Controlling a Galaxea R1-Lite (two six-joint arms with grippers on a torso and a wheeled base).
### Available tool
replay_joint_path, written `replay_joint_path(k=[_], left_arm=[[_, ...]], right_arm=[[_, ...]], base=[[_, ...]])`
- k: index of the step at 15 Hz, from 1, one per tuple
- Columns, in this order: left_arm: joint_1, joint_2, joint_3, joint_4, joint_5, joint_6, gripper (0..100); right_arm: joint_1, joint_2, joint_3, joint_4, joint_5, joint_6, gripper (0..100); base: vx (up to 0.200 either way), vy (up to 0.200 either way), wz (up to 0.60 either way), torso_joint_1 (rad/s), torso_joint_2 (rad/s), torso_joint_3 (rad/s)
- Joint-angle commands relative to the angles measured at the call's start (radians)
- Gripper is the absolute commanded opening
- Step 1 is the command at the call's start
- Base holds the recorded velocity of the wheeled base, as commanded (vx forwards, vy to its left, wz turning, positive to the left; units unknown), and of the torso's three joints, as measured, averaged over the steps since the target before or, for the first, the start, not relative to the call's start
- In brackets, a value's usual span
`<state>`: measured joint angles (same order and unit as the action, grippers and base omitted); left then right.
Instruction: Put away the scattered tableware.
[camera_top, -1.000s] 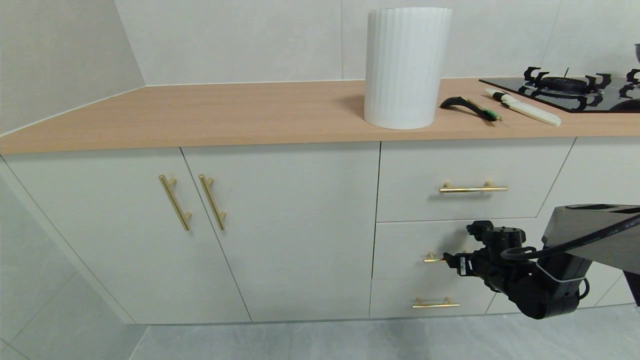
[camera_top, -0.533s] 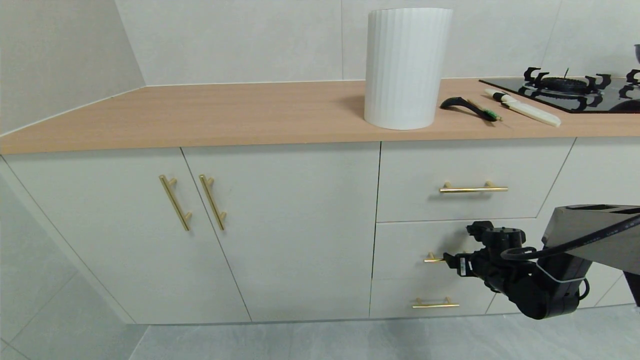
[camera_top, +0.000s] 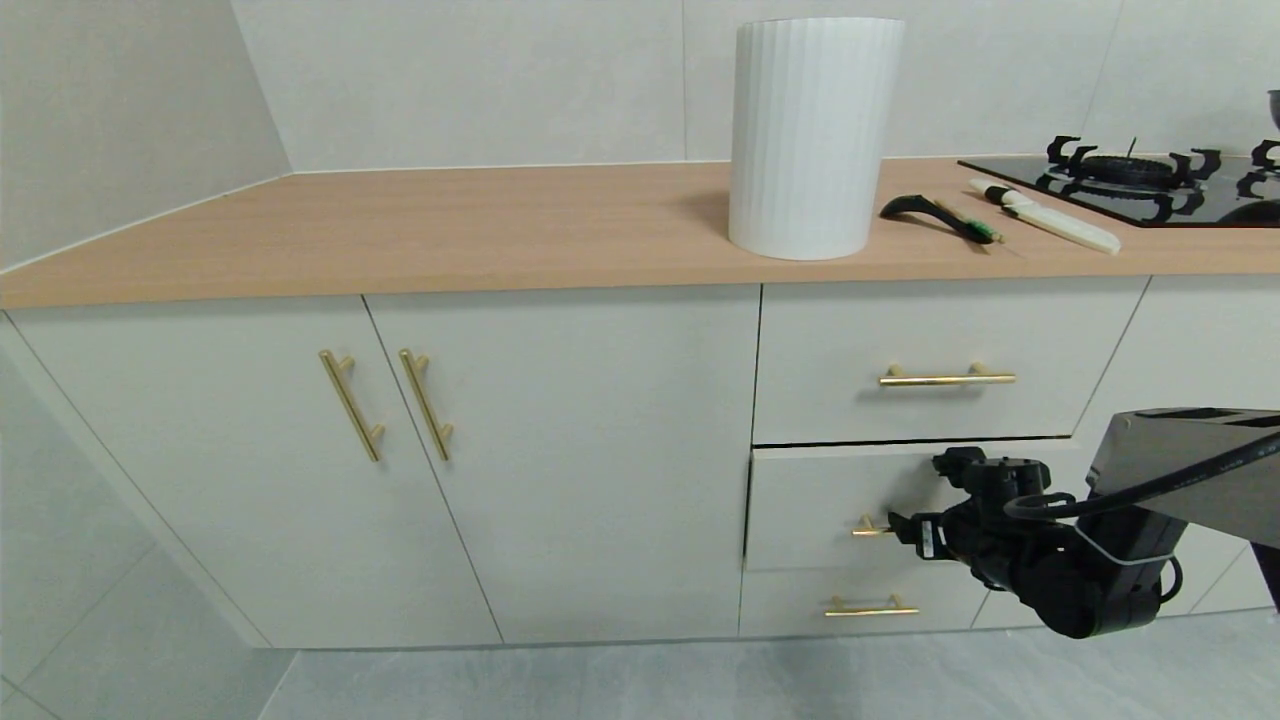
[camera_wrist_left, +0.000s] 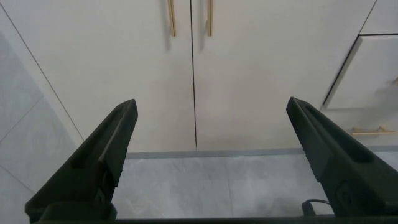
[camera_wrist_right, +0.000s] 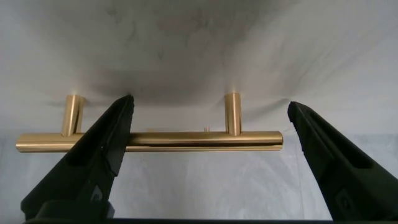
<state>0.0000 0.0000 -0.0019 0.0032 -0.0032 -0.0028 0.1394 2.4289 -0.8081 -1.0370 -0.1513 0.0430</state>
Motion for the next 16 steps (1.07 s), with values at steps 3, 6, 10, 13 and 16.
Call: replay_joint_path(k=[3,6,10,13,16], left_arm=[[0.0,0.0,-0.001,0.0,0.0,0.0,100],[0.0,0.0,-0.001,0.0,0.0,0.0,100],[0.0,0.0,0.0,0.0,0.0,0.0,100],[0.0,0.0,0.0,0.0,0.0,0.0,100],[-0.002,0.0,0.0,0.0,0.0,0.0,100]], right_arm=[[0.0,-0.119,0.055,0.08,0.007,-0.003,100],[0.0,-0.295,0.09,0.281,0.055,-0.005,100],[0.014,-0.64,0.093,0.584,0.147,-0.005,100],[0.054,-0.72,0.093,0.595,0.16,0.003,100],[0.071,-0.63,0.099,0.488,0.144,0.005,100]], base=[[0.0,0.0,0.0,0.0,0.0,0.0],[0.0,0.0,0.0,0.0,0.0,0.0],[0.0,0.0,0.0,0.0,0.0,0.0],[0.0,0.0,0.0,0.0,0.0,0.0],[0.0,0.0,0.0,0.0,0.0,0.0]])
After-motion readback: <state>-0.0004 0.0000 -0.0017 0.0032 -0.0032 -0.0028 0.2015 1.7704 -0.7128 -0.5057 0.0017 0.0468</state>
